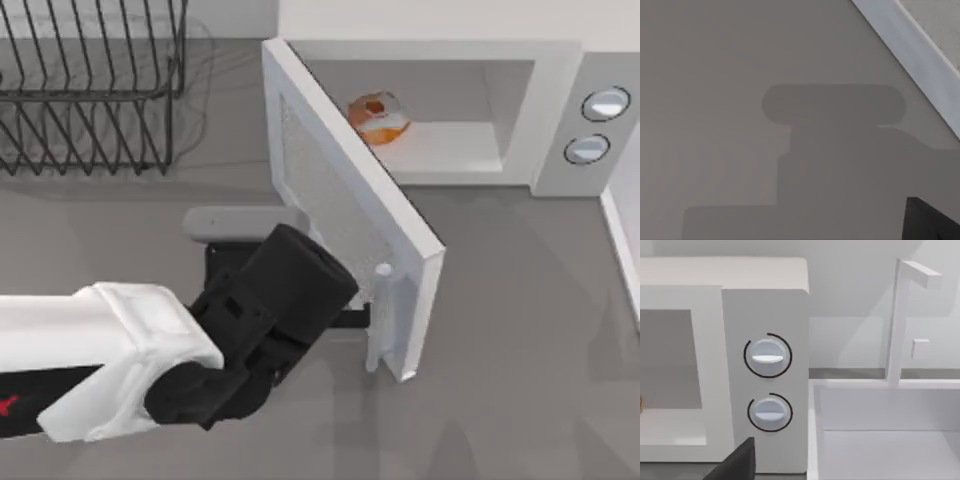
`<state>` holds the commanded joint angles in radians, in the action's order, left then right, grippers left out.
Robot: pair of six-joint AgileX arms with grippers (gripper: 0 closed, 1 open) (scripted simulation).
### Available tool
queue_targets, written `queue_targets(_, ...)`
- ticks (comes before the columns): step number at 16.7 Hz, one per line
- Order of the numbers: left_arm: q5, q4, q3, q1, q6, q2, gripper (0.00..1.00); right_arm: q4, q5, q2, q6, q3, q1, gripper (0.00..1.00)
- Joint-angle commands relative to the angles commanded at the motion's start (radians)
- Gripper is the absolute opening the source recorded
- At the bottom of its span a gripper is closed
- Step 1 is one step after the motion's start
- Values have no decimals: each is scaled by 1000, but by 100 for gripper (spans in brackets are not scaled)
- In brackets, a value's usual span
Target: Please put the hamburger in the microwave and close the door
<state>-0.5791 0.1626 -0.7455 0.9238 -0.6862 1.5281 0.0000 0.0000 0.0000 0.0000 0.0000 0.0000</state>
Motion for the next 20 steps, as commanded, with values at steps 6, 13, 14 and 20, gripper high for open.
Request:
queue_targets(6,-8,13,-15,12,-16,12,0,0,0,0,0,0,0,100)
queue_targets(13,-70,123,-314,134,-141,254,0,0,0,0,0,0,0,100)
queue_targets(14,-79,142,-345,153,-160,283,0,0,0,0,0,0,0,100)
queue_targets(20,-91,165,-374,174,-186,311,0,0,0,0,0,0,0,100)
